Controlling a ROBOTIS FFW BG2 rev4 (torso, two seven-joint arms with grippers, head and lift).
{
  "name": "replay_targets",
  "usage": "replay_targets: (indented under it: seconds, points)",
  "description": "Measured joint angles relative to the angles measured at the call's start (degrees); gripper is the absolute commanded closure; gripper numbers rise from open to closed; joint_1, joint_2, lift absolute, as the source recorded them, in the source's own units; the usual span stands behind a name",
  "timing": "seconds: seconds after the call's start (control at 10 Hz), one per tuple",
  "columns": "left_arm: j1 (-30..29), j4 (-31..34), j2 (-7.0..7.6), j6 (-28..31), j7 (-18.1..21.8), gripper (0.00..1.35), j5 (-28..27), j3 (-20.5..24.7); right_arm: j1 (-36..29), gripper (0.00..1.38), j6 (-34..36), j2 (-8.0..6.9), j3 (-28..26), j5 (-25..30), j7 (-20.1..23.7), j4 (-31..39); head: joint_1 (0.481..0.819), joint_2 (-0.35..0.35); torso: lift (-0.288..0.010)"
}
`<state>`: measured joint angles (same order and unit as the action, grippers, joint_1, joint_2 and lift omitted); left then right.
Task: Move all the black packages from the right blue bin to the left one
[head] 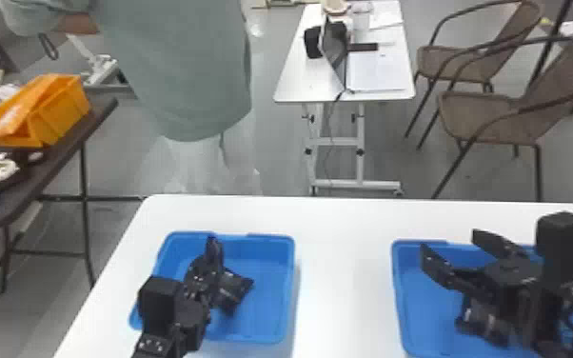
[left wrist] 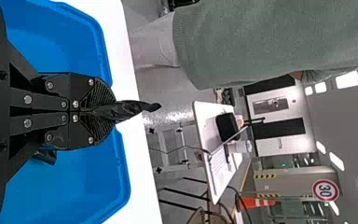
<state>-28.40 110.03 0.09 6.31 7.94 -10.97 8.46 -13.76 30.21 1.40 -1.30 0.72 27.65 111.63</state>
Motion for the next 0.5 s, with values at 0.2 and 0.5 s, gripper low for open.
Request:
replay_targets:
  seconds: [0.2, 0.5]
  points:
    - [1.17, -3.70, 0.00, -3.34, 1.34, 0.08, 1.66, 0.43, -0.90, 0.11, -0.41, -0.08, -0.11, 0.53, -0.07, -0.29, 0.695, 0.169, -0.042]
    - [1.72, -3.43, 0.00, -3.40, 4.31, 0.27, 9.01, 0.66, -3.08, 0.11, -1.45, -0.56, -0.82, -0.23, -2.32, 0.42, 0.695, 0.142, -0.042]
